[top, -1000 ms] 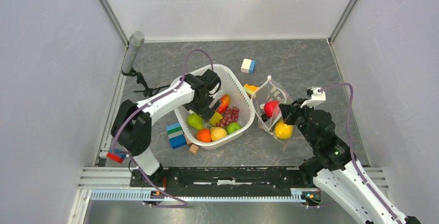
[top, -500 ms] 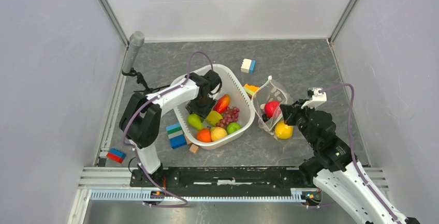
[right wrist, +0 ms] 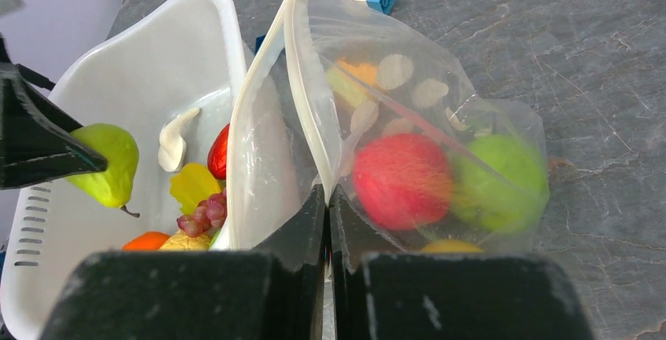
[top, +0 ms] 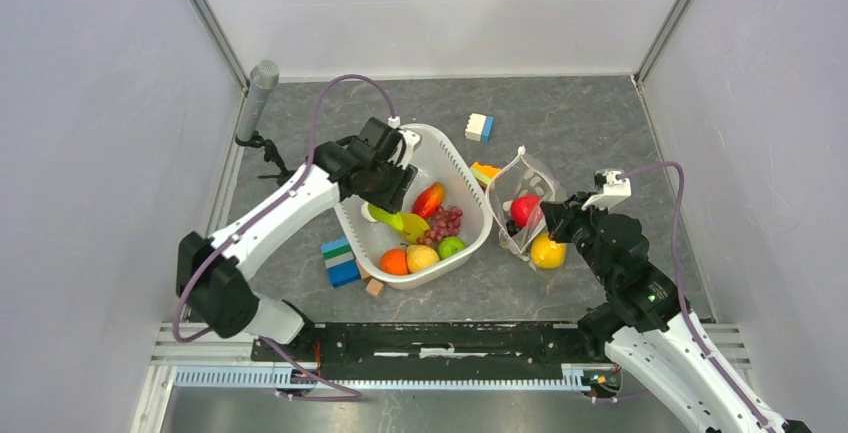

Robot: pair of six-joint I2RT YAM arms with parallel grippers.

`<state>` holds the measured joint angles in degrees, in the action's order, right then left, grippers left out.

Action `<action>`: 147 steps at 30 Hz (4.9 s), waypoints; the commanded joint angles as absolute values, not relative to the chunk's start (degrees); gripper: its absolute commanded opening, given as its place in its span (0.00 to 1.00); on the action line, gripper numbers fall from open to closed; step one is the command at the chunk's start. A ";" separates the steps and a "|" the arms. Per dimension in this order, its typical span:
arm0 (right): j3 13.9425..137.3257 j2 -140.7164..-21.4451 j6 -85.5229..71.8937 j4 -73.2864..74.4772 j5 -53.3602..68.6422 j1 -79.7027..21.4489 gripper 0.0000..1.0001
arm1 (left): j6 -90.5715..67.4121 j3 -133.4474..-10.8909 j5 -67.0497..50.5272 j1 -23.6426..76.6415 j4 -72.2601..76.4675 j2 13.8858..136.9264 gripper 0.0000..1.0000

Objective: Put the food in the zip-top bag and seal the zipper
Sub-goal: Pick up the fake fruit from the bin, then place the fake fruit in the zipper food storage bag, then pick up the fake vegetable from the bin.

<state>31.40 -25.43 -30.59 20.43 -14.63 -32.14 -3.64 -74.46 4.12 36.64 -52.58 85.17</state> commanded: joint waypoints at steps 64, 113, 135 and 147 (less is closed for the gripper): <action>35.34 -24.83 -32.85 18.88 -9.57 -32.26 0.06 | 4.88 -84.67 3.67 64.07 0.73 102.09 0.90; 30.33 -21.42 -36.54 20.07 -21.12 -32.26 0.08 | -28.00 -62.75 28.56 33.25 -24.56 93.75 1.00; 30.15 -22.18 -36.43 19.58 -20.34 -32.26 0.09 | -27.24 -61.82 16.00 31.29 -20.04 97.98 0.47; 30.15 -21.63 -36.85 19.69 -20.32 -32.23 0.09 | -28.89 -55.55 7.68 31.38 -11.60 87.70 0.27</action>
